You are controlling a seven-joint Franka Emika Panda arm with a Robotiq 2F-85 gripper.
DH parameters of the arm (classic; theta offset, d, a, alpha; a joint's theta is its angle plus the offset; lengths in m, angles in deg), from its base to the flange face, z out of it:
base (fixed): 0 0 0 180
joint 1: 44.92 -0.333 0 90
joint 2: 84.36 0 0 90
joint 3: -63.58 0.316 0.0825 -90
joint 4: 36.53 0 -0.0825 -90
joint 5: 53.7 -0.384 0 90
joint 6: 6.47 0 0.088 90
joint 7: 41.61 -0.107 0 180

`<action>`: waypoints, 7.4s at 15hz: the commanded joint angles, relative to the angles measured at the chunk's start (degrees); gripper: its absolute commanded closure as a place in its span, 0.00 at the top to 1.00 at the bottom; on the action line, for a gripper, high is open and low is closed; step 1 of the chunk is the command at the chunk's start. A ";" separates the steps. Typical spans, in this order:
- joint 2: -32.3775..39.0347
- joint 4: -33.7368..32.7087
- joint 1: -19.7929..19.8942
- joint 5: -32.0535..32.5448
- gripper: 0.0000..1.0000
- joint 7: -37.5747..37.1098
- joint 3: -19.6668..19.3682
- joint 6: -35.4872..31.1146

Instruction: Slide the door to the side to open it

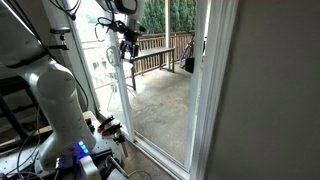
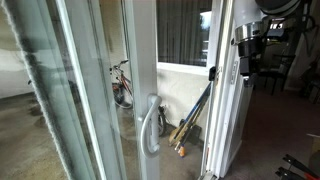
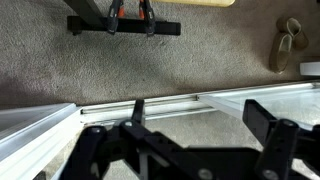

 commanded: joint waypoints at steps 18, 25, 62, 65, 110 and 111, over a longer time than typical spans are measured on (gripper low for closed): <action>-0.18 -8.59 5.14 24.31 1.00 17.44 -6.45 -3.56; -0.19 -8.52 5.20 24.71 1.00 17.45 -6.60 -4.90; 19.52 -0.78 11.06 35.02 1.00 25.83 -10.61 -61.48; 21.11 -0.34 11.05 33.56 1.00 27.10 -10.90 -63.58; 25.71 12.11 16.27 38.09 1.00 25.48 -6.79 -99.30; 25.75 12.14 16.49 38.17 1.00 25.45 -6.76 -99.29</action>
